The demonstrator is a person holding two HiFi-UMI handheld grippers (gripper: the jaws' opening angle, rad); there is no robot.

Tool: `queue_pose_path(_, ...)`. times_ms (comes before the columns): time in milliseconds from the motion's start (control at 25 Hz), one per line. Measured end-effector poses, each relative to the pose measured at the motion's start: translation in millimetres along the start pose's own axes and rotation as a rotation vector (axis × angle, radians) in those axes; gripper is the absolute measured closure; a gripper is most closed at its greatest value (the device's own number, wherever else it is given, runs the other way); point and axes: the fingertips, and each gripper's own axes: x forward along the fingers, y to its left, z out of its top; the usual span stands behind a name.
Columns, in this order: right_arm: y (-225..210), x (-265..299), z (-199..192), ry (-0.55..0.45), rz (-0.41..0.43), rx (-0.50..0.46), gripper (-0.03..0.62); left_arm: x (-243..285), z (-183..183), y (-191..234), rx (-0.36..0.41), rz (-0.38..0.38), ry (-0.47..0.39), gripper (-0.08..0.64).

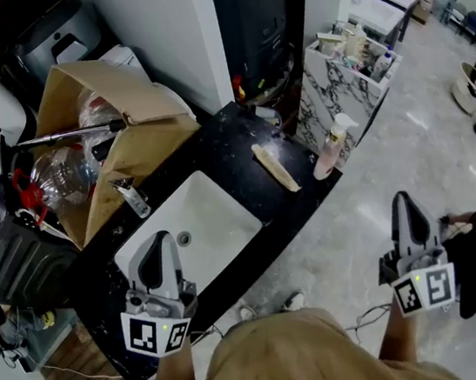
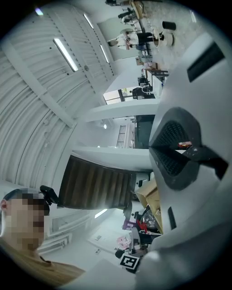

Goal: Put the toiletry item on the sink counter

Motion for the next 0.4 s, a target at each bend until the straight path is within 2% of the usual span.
queue_pose_path(400, 4.4, 5.0, -3.0, 0.021, 0.003, 0.005, 0.590, 4.4, 1.5, 6.0, -0.006, -0.001, 0.013, 0.557)
